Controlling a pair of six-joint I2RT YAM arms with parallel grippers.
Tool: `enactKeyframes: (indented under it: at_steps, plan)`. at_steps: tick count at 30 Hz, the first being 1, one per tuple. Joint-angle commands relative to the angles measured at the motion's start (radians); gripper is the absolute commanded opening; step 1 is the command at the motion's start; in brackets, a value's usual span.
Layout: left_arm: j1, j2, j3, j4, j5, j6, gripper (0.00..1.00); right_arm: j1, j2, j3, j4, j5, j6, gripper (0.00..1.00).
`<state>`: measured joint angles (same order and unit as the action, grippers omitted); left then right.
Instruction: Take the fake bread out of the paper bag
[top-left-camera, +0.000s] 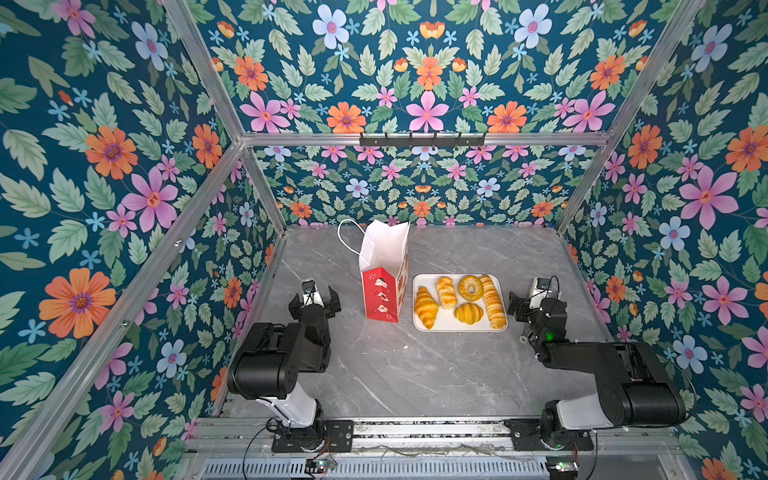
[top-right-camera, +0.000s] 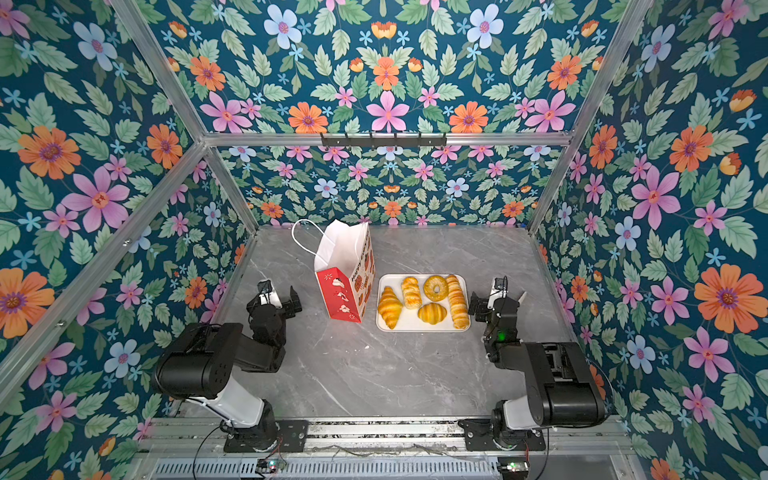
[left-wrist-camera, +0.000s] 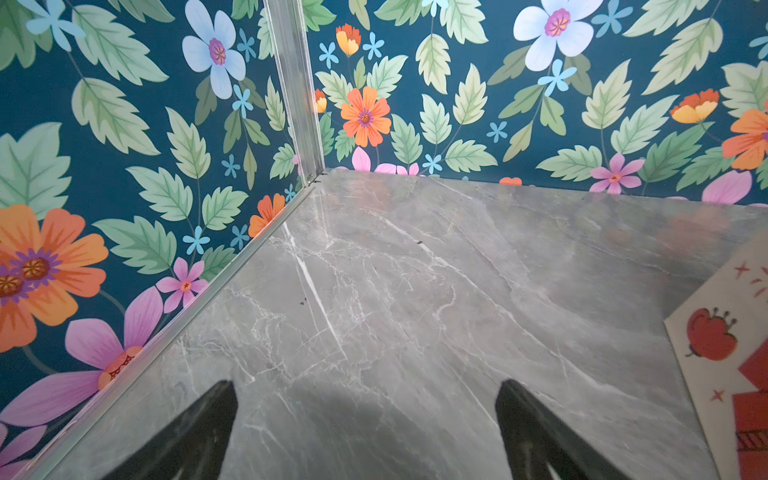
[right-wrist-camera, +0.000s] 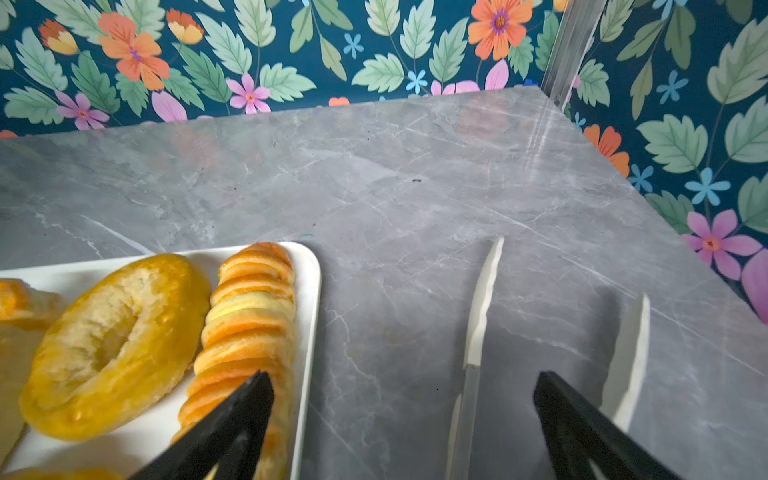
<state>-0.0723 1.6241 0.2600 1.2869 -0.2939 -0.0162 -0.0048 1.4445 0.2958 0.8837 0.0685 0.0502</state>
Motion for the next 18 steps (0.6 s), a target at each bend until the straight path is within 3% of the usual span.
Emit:
enactKeyframes:
  at_steps: [1, 18]
  plan:
    - [0.000, 0.000, 0.001, 0.033, -0.002, 0.013, 1.00, 0.002, -0.003, -0.001, 0.037, -0.013, -0.008, 0.99]
    - [0.008, 0.000, 0.002, 0.032, 0.013, 0.012, 1.00, 0.002, -0.009, 0.003, 0.017, -0.012, -0.008, 0.99]
